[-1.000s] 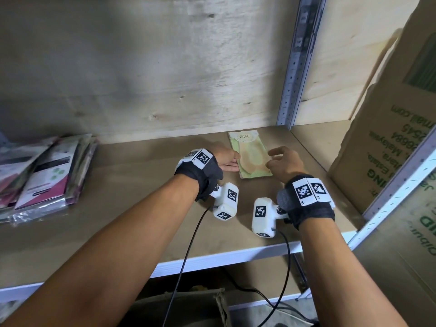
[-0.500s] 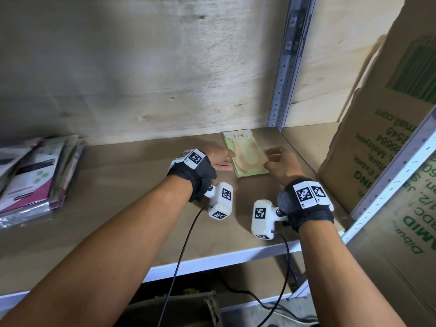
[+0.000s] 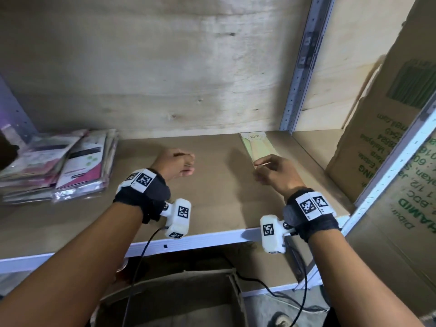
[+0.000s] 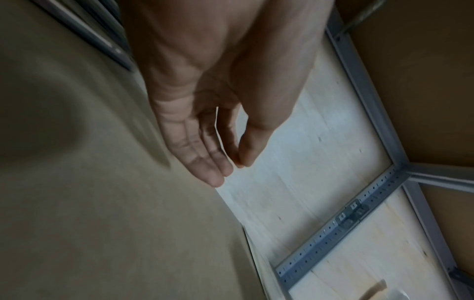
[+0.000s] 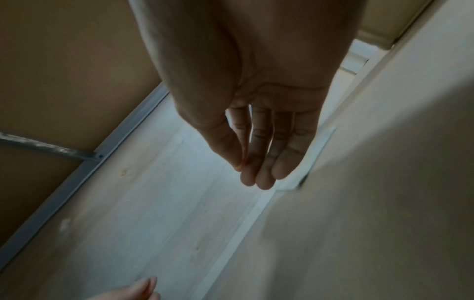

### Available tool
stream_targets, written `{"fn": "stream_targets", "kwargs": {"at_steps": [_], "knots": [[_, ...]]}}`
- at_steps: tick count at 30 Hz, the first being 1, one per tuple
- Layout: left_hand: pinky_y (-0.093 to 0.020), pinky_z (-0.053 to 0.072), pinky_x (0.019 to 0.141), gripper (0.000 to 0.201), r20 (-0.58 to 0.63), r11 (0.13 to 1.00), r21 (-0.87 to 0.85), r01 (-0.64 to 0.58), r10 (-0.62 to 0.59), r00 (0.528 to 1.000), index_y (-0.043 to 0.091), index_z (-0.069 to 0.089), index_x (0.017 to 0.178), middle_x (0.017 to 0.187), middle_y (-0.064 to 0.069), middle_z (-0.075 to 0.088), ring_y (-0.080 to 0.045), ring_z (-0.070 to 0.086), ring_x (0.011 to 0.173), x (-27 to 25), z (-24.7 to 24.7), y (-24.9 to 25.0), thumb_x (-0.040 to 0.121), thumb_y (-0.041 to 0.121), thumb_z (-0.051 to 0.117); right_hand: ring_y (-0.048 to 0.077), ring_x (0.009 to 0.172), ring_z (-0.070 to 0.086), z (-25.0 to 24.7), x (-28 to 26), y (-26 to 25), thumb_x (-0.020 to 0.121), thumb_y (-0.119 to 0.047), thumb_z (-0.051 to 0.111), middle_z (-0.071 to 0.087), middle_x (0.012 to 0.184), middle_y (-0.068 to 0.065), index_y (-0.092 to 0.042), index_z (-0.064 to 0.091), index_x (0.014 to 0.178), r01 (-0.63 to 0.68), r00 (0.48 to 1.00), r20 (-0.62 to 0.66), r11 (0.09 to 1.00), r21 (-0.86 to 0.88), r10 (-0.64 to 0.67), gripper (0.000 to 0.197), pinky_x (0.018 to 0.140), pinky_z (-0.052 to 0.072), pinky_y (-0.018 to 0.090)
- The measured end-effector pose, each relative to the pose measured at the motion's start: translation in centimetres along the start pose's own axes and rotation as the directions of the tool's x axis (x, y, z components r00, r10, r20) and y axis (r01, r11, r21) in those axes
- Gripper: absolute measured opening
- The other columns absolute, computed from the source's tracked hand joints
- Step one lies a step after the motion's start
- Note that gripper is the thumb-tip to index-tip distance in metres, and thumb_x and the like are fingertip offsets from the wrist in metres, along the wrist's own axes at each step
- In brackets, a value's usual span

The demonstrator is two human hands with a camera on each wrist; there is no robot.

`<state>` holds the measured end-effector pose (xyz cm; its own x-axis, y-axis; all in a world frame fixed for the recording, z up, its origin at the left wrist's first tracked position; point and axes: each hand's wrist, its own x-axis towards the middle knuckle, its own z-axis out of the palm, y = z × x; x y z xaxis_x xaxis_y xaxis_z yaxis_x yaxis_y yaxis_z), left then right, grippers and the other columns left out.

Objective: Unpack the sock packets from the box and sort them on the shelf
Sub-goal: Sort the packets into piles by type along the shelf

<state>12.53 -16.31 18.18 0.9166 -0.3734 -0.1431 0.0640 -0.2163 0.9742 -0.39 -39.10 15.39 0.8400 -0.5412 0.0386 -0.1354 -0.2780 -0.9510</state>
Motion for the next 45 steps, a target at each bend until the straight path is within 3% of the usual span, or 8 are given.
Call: {"fn": "stream_targets", "kwargs": {"at_steps": [3, 6, 11, 22, 25, 33, 37, 45], "knots": [[-0.015, 0.054, 0.051, 0.012, -0.06, 0.996, -0.092, -0.004, -0.001, 0.998, 0.003, 0.06, 0.098, 0.079, -0.01, 0.058, -0.018, 0.057, 0.067, -1.1, -2.8, -0.1, 0.1, 0.014, 0.055, 0.028, 0.068, 0.064, 2.6, -1.4, -0.9, 0.089, 0.004, 0.057, 0.07, 0.085, 0.02, -0.003, 0.064, 0.098, 0.004, 0.998, 0.062, 1.0, 0.027, -0.005, 0.014, 0.066, 0.054, 0.034], [-0.015, 0.051, 0.047, 0.029, -0.085, 0.992, -0.123, 0.013, -0.023, 0.996, 0.009, 0.056, 0.082, 0.077, -0.007, 0.055, -0.016, 0.053, 0.066, -1.7, -5.6, -0.1, 0.105, 0.023, 0.045, 0.029, 0.067, 0.062, 5.4, -2.4, -2.1, 0.09, 0.005, 0.056, 0.068, 0.084, 0.021, 0.002, 0.062, 0.104, -0.004, 0.993, 0.119, 0.999, 0.051, -0.003, 0.015, 0.065, 0.053, 0.034], [-0.019, 0.052, 0.054, 0.029, -0.122, 0.993, -0.111, -0.038, 0.024, 0.992, 0.011, 0.057, 0.079, 0.075, -0.006, 0.056, -0.017, 0.055, 0.064, -2.2, -9.6, 0.1, 0.104, 0.02, 0.047, 0.024, 0.059, 0.056, 10.0, -2.6, -5.0, 0.093, 0.005, 0.054, 0.063, 0.074, 0.015, 0.0, 0.059, 0.104, -0.015, 0.982, 0.191, 0.993, 0.116, -0.008, 0.014, 0.052, 0.047, 0.023], [-0.022, 0.052, 0.054, 0.022, -0.34, 0.985, -0.132, -0.111, 0.06, 0.938, 0.011, 0.064, 0.079, 0.075, -0.006, 0.064, -0.017, 0.059, 0.058, -2.2, -18.8, -0.6, 0.098, 0.013, 0.054, 0.019, 0.052, 0.055, 22.5, 0.0, -9.6, 0.092, 0.006, 0.055, 0.058, 0.074, 0.01, -0.003, 0.056, 0.106, -0.114, 0.929, 0.368, 0.979, 0.17, 0.044, 0.017, 0.051, 0.048, 0.024], [-0.025, 0.055, 0.059, 0.021, -0.386, 0.983, -0.145, -0.11, 0.046, 0.921, 0.01, 0.066, 0.081, 0.075, -0.006, 0.066, -0.018, 0.06, 0.059, -1.8, -21.2, -1.4, 0.098, 0.015, 0.055, 0.022, 0.058, 0.055, 25.7, 0.8, -10.6, 0.096, -0.006, 0.057, 0.056, 0.077, 0.009, -0.005, 0.055, 0.11, -0.121, 0.909, 0.413, 0.984, 0.132, 0.056, 0.015, 0.057, 0.052, 0.032], [-0.017, 0.047, 0.043, 0.028, -0.482, 0.983, -0.169, -0.067, -0.023, 0.876, 0.012, 0.064, 0.076, 0.068, -0.003, 0.064, -0.01, 0.057, 0.046, -1.9, -24.7, -2.8, 0.1, 0.017, 0.051, 0.024, 0.062, 0.062, 32.9, 1.2, -12.4, 0.084, -0.036, 0.074, 0.061, 0.074, 0.01, -0.002, 0.057, 0.105, -0.102, 0.897, 0.428, 0.994, -0.039, 0.109, 0.044, 0.063, 0.059, 0.037], [-0.019, 0.049, 0.047, 0.024, -0.506, 0.988, -0.152, -0.04, -0.043, 0.861, 0.012, 0.067, 0.083, 0.07, -0.004, 0.067, -0.012, 0.058, 0.051, -2.3, -25.8, -3.3, 0.1, 0.021, 0.053, 0.028, 0.053, 0.056, 34.5, 1.1, -12.1, 0.08, -0.032, 0.079, 0.067, 0.07, 0.022, 0.012, 0.065, 0.096, -0.025, 0.885, 0.455, 0.987, -0.16, 0.096, 0.048, 0.06, 0.05, 0.039], [-0.019, 0.051, 0.052, 0.019, -0.45, 0.996, -0.08, -0.037, -0.003, 0.893, 0.007, 0.069, 0.09, 0.075, -0.006, 0.066, -0.013, 0.057, 0.055, -1.9, -24.1, -2.9, 0.098, 0.012, 0.053, 0.017, 0.047, 0.04, 30.8, 0.9, -10.9, 0.09, -0.012, 0.069, 0.053, 0.067, 0.012, -0.011, 0.054, 0.075, -0.064, 0.851, 0.515, 0.993, -0.101, 0.107, 0.02, 0.042, 0.034, 0.024]]}}
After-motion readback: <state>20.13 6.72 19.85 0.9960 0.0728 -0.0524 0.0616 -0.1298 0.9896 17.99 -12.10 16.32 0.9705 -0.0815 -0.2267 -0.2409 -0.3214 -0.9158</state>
